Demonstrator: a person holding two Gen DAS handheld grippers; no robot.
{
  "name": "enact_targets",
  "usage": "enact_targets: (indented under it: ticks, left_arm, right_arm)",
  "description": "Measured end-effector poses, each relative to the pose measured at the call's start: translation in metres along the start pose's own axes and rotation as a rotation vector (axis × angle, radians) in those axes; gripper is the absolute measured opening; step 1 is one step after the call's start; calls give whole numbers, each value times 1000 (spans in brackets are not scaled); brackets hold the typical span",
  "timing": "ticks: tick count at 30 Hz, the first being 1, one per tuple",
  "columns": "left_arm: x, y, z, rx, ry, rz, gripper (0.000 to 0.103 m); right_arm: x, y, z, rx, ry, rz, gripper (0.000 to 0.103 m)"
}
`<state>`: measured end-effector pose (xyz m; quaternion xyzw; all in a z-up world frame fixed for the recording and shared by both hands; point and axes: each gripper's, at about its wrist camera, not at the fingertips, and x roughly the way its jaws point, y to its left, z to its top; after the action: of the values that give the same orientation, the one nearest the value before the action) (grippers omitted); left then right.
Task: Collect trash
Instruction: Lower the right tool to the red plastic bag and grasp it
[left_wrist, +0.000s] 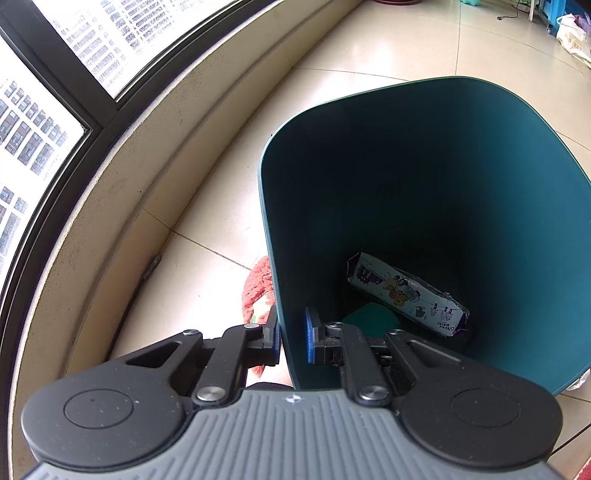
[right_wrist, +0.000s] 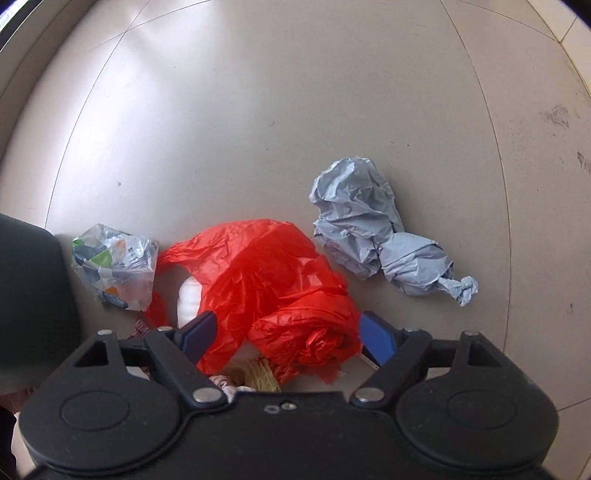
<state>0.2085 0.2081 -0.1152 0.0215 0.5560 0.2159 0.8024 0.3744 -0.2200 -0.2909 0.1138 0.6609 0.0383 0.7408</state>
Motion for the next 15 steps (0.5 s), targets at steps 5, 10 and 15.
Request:
enact_targets:
  ticks: [5, 10, 15]
  left_arm:
    - [0, -3, 0, 6, -1, 11, 13]
    - [-1, -3, -1, 8, -2, 13, 13]
    - [-1, -3, 0, 9, -3, 14, 13]
  right_arm:
    - [13, -23, -8, 111, 27, -16, 76]
    - [5, -23, -13, 97, 8, -19, 66]
    - [-19, -10, -18, 28, -15, -42, 60]
